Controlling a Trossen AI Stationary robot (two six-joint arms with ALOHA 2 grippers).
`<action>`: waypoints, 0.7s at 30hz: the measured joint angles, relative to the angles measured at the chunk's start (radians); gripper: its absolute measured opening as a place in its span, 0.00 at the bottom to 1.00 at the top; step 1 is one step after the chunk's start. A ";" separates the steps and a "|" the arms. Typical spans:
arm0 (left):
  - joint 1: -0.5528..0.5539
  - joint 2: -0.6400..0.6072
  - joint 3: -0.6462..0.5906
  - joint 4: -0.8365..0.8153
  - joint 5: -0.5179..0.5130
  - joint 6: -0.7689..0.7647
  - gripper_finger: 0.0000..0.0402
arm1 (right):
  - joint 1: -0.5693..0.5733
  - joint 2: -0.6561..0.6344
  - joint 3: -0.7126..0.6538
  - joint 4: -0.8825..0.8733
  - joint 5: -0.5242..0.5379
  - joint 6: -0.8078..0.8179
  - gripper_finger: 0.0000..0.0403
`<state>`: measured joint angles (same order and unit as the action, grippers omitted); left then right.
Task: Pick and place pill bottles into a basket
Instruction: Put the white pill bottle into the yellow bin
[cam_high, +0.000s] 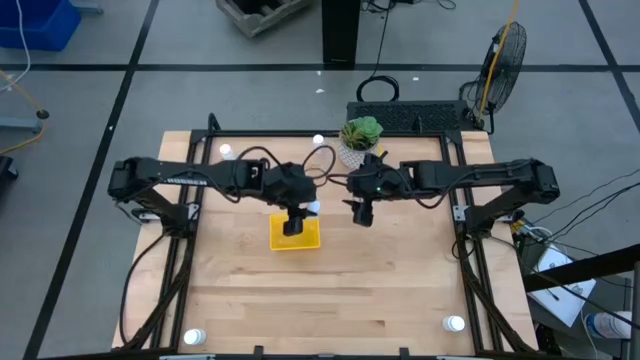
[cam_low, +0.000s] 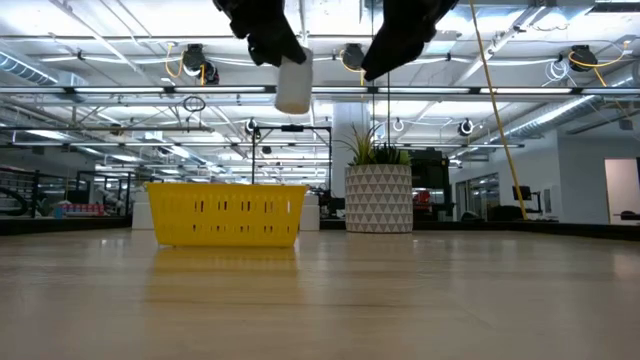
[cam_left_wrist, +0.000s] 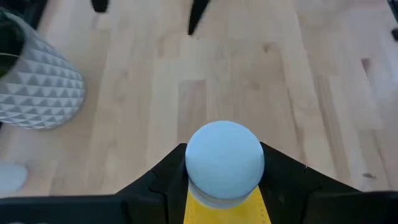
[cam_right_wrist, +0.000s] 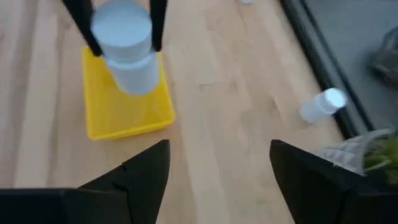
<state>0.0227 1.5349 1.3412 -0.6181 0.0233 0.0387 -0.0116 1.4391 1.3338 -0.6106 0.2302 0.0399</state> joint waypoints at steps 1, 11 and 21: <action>-0.004 0.000 -0.014 0.016 0.001 -0.005 0.41 | 0.001 0.000 -0.005 0.005 0.000 0.000 0.65; -0.032 0.001 -0.174 0.184 0.001 -0.064 0.41 | 0.000 0.000 -0.051 0.015 0.003 -0.008 0.63; -0.043 0.001 -0.298 0.324 -0.007 -0.072 0.41 | 0.000 -0.028 -0.116 0.132 0.002 -0.065 0.63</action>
<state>-0.0206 1.5360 1.0434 -0.2936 0.0166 -0.0330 -0.0116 1.4109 1.2175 -0.4784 0.2318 -0.0246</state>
